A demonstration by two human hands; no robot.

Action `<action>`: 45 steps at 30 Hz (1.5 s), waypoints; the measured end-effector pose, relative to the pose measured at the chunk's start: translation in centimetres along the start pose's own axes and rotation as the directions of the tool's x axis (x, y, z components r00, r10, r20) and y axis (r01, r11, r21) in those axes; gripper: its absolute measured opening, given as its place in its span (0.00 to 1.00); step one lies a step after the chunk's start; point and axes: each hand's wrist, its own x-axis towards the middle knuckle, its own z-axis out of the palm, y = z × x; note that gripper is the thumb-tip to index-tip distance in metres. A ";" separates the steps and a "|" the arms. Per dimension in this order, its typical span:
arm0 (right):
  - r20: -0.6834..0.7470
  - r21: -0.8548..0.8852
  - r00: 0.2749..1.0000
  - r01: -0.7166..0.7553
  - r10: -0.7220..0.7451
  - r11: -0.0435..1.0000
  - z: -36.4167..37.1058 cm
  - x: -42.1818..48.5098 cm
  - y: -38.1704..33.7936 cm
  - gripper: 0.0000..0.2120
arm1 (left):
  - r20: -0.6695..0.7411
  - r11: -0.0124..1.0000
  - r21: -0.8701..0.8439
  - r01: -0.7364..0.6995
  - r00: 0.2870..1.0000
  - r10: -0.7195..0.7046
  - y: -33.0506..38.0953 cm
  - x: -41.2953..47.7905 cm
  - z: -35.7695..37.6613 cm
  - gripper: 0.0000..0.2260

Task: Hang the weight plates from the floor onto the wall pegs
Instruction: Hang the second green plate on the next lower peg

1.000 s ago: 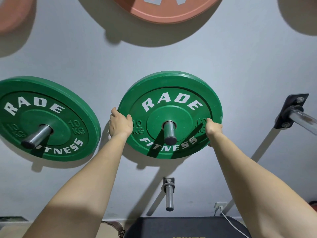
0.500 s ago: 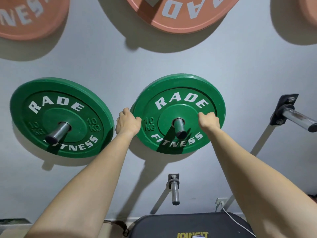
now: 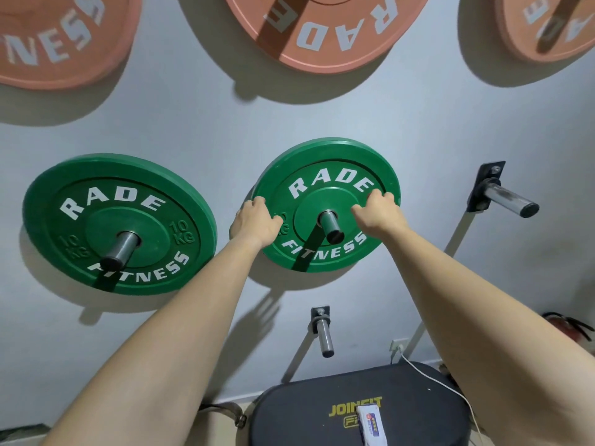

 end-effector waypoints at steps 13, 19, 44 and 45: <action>0.061 -0.070 0.992 0.114 -0.110 0.991 -2.1 -6.3 2.6 0.25 | 0.016 0.997 0.049 -0.054 0.998 0.054 2.7 -7.4 -0.7 0.25; 0.070 -0.059 0.984 0.169 -0.164 0.984 -4.0 -11.5 6.8 0.24 | -0.001 0.998 0.053 -0.046 0.999 0.046 5.0 -13.8 0.1 0.25; 0.087 -0.215 0.969 0.243 -0.229 0.946 -13.8 -31.1 23.1 0.26 | -0.059 0.951 0.196 -0.237 0.966 0.253 17.5 -37.7 0.9 0.23; 0.077 -0.228 0.970 0.241 -0.229 0.943 -14.1 -32.0 23.4 0.26 | -0.059 0.950 0.199 -0.240 0.965 0.256 17.3 -38.7 0.7 0.23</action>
